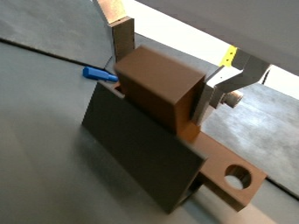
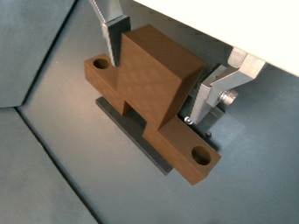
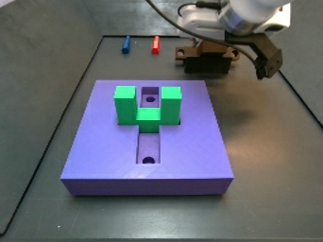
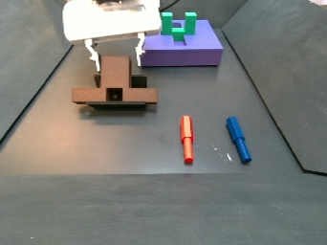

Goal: Pick up the brown object. Move up. Place the brown object on the fixture. Regrasp the brown object. Move to above the board. Insert the brown object.
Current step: Regrasp the brown object.

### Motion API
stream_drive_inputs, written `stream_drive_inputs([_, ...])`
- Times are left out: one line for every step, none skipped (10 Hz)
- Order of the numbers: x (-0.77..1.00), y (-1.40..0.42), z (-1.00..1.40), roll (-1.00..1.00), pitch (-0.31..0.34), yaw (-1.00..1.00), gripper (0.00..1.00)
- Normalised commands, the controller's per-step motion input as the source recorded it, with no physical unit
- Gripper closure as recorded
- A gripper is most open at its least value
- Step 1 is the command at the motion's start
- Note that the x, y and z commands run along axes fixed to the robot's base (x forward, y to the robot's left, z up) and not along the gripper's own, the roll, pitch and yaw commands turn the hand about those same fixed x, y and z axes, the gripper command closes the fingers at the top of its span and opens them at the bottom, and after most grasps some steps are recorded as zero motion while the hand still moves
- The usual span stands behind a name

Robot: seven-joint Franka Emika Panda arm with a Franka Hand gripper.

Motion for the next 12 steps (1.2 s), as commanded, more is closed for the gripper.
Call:
stream_drive_inputs([0.0, 0.0, -0.18, 0.06, 0.0, 0.07, 0.0])
stream_drive_inputs([0.02, 0.0, -0.13, 0.01, 0.0, 0.07, 0.0])
stream_drive_inputs([0.0, 0.0, -0.12, 0.0, 0.0, 0.07, 0.0])
stream_drive_inputs([0.0, 0.0, -0.13, 0.0, 0.0, 0.05, 0.0])
stream_drive_inputs([0.0, 0.0, -0.14, 0.0, 0.0, 0.02, 0.0])
stream_drive_inputs([0.02, 0.0, -0.12, -0.02, -0.003, 0.0, 0.0])
stream_drive_inputs([0.03, 0.0, -0.09, -0.01, 0.0, 0.0, 0.0])
stream_drive_inputs([0.02, 0.0, 0.0, 0.0, 0.0, 0.0, 0.0])
stream_drive_inputs([0.0, 0.0, 0.0, 0.01, 0.0, 0.0, 0.0])
stream_drive_inputs([0.0, 0.0, 0.0, 0.0, 0.006, 0.0, 0.0])
stream_drive_inputs([0.0, 0.0, 0.0, 0.0, 0.0, 0.0, 0.0])
stream_drive_inputs([0.0, 0.0, 0.0, 0.0, 0.0, 0.0, 1.0])
